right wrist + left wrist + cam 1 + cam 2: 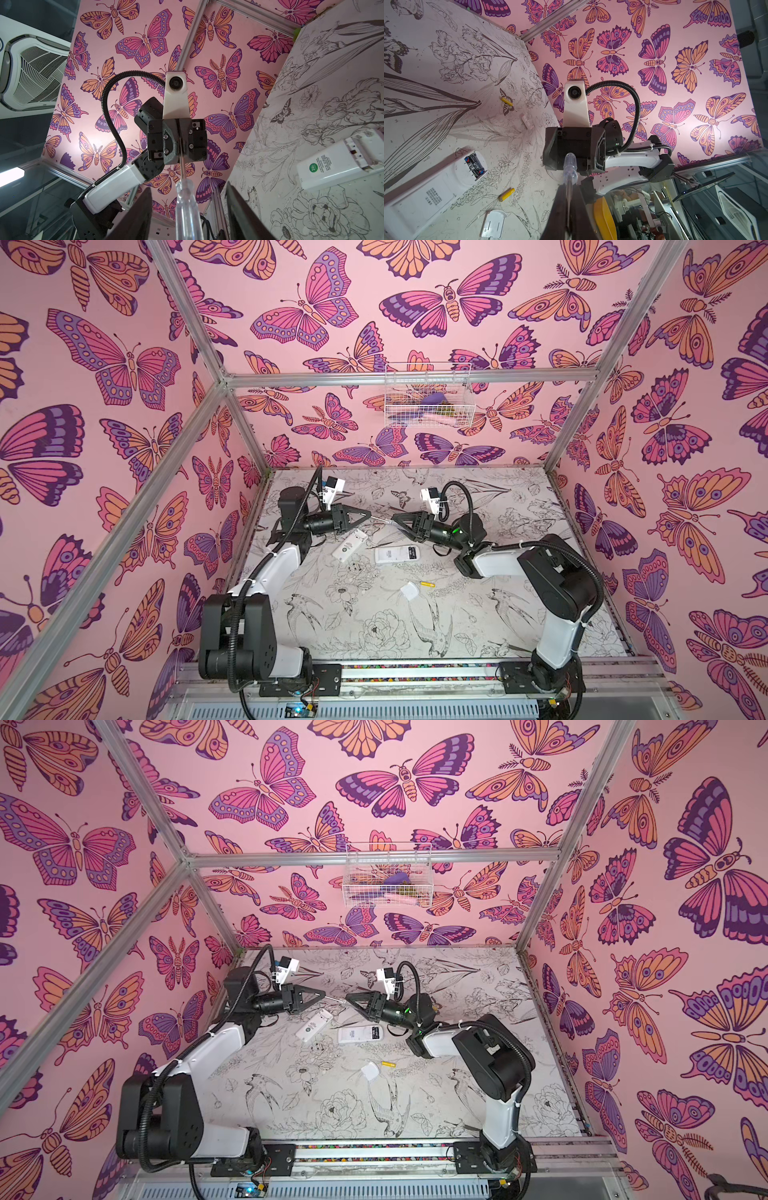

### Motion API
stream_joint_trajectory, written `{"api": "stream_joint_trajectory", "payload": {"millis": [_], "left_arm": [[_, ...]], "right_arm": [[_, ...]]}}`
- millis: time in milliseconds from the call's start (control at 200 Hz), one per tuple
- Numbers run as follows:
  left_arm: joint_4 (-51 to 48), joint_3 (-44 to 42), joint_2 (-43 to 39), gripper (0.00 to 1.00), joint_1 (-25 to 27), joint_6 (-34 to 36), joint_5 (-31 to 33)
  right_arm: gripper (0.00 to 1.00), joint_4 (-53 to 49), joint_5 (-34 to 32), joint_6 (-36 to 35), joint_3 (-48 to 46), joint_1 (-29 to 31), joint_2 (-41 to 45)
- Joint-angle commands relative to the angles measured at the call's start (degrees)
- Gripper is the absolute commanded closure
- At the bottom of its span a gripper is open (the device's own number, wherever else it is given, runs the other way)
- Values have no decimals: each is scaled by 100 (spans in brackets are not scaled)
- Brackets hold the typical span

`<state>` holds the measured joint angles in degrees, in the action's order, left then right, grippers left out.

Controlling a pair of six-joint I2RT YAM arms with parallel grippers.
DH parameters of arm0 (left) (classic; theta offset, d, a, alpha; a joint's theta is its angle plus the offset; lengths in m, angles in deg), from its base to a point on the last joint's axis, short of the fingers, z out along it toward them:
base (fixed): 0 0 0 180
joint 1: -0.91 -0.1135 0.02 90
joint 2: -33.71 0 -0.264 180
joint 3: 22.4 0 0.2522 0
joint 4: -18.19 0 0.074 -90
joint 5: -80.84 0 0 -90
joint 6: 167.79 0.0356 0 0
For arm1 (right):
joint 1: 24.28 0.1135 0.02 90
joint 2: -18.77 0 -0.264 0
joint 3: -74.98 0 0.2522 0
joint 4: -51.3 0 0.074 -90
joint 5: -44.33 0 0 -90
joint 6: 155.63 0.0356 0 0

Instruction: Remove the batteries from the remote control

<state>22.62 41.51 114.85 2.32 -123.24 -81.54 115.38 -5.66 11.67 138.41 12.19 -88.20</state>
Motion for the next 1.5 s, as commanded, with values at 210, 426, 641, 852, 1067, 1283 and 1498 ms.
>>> {"api": "stream_joint_trajectory", "payload": {"millis": [210,426,641,852,1067,1283,1498], "left_arm": [[798,-250,139,100,30,-803,591],[833,-390,122,100,164,-685,569],[812,-380,140,100,192,-692,573],[808,-392,156,100,231,-656,566],[593,-321,132,95,251,-435,545],[-734,186,137,29,157,712,622],[-2008,620,134,19,78,2062,767]], "right_arm": [[51,401,-29,41,465,218,-283],[56,398,-186,0,568,219,-327],[62,390,-188,37,720,221,-448],[76,405,-200,48,776,220,-548],[90,396,-130,-153,583,124,-450],[94,391,86,-443,-21,-335,-102],[97,149,456,-924,-801,-1006,519]]}}
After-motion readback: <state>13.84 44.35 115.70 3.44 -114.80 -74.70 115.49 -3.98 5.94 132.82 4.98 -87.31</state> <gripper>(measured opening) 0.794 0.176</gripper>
